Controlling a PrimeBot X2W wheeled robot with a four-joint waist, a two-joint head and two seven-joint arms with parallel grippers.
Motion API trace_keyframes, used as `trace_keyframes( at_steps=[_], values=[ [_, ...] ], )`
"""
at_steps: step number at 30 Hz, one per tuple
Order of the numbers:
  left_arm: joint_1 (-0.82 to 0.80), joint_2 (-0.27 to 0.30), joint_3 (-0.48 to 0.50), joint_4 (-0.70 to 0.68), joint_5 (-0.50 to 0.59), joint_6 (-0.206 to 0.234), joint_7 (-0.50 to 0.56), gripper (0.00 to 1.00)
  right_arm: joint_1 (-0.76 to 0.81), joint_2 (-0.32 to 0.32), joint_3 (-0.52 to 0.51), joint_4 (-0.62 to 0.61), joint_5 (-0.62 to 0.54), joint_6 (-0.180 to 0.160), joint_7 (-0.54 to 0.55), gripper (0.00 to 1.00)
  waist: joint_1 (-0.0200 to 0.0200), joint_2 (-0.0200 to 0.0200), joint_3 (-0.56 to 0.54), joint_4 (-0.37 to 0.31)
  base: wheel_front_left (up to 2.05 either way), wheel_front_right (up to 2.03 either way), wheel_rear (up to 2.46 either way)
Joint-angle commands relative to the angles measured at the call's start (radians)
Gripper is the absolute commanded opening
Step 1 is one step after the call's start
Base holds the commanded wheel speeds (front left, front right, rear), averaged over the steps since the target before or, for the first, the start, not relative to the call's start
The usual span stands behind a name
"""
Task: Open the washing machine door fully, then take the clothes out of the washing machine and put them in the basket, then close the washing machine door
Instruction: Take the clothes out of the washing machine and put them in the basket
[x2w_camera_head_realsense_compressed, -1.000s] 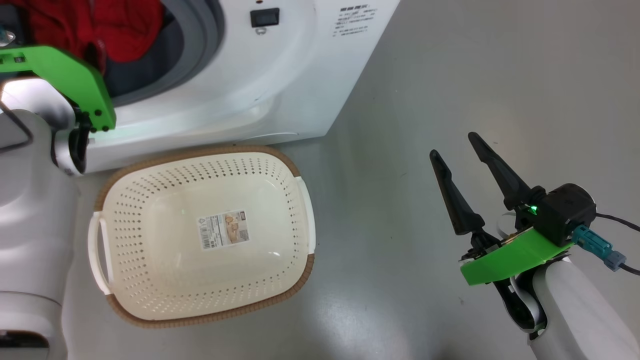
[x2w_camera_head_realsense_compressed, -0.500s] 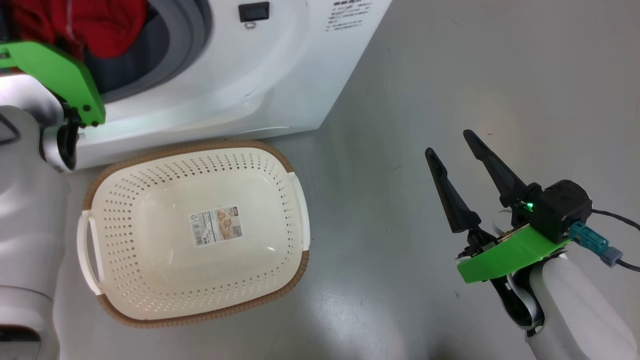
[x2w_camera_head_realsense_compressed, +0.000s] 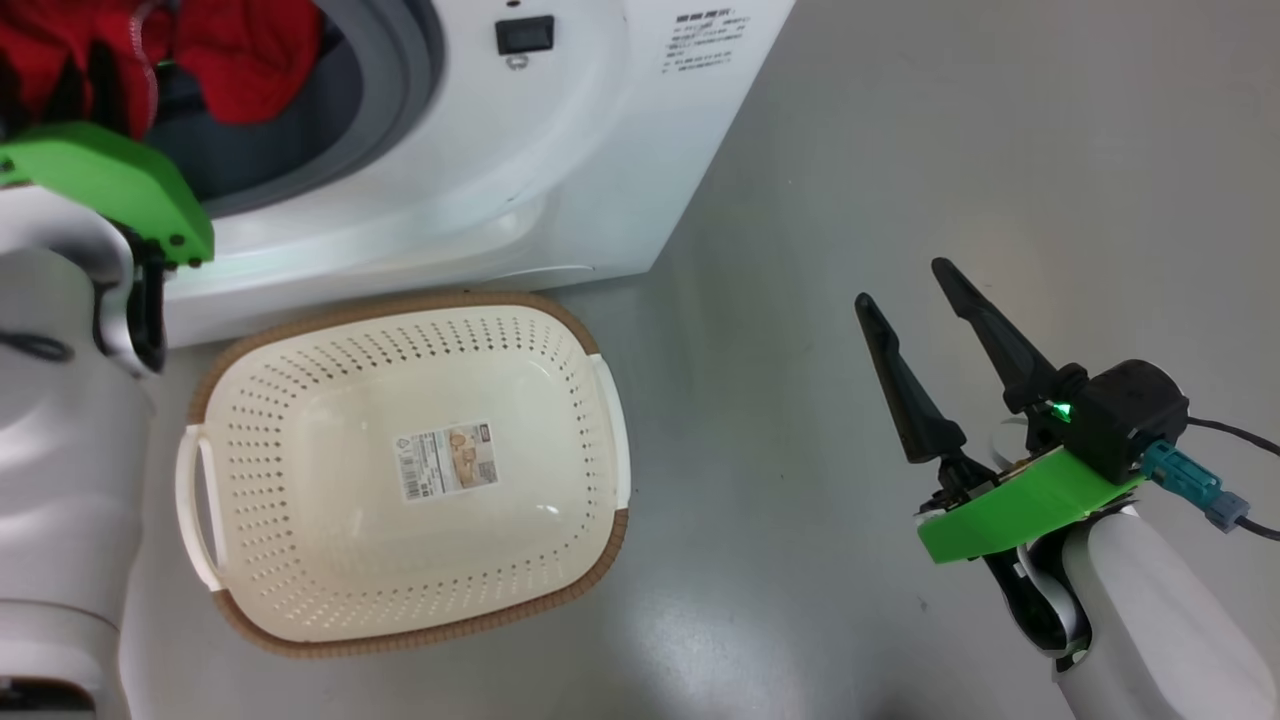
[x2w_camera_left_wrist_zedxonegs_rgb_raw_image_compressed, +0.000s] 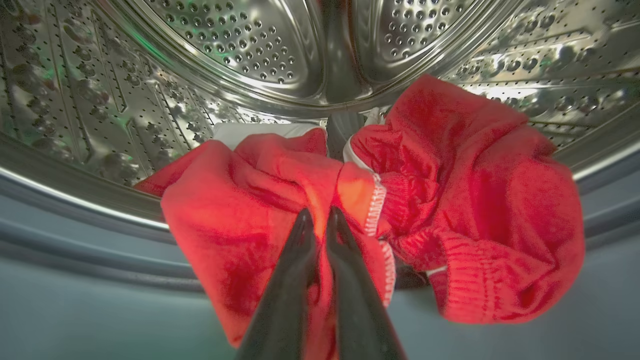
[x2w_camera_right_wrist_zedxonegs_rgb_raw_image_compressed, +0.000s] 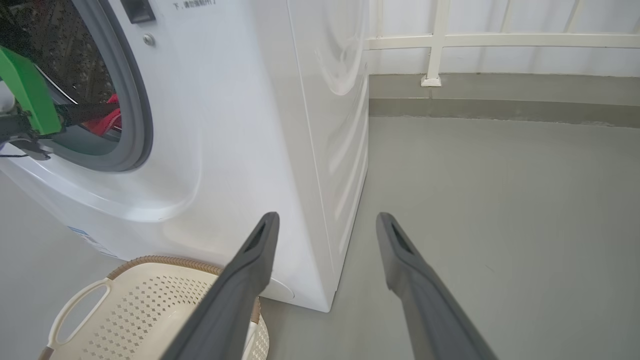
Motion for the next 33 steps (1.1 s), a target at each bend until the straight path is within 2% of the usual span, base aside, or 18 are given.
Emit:
trace_keyframes(
  at_steps=[1, 8, 14, 15, 19, 33],
  values=[
    [0.021, 0.041, 0.021, -0.033, -0.011, -0.007, -0.037, 0.0, 0.009, -0.001, 0.01, -0.02, 0.021, 0.005, -0.006, 1.0, 0.0, 0.0, -0.012, 0.008, 0.0, 0.0, 0.0],
    [0.104, 0.044, 0.058, -0.145, -0.025, -0.015, -0.107, 0.0, 0.025, -0.001, -0.006, -0.024, 0.02, 0.005, -0.006, 1.0, 0.0, 0.0, -0.056, 0.029, 0.0, 0.0, 0.0],
    [0.255, 0.042, 0.122, -0.407, 0.007, -0.015, -0.108, 0.0, 0.048, -0.002, -0.014, -0.02, 0.016, 0.005, -0.006, 1.0, 0.0, 0.0, -0.094, 0.047, 0.0, 0.0, 0.0],
    [0.305, 0.033, 0.147, -0.478, 0.018, -0.012, -0.108, 0.0, 0.053, -0.001, -0.014, -0.019, 0.015, 0.005, -0.006, 1.0, 0.0, 0.0, -0.11, 0.052, 0.0, 0.0, 0.0],
    [0.402, 0.012, 0.189, -0.598, 0.045, -0.005, -0.108, 0.0, 0.062, 0.001, -0.01, -0.015, 0.014, 0.005, -0.006, 1.0, 0.0, 0.0, -0.147, 0.059, 0.0, 0.0, 0.0],
    [0.656, -0.067, 0.246, -0.895, 0.119, -0.012, -0.109, 0.0, 0.123, 0.0, -0.013, 0.006, 0.014, 0.005, -0.006, 1.0, 0.0, 0.0, -0.281, 0.076, 0.0, 0.0, 0.0]
  ],
)
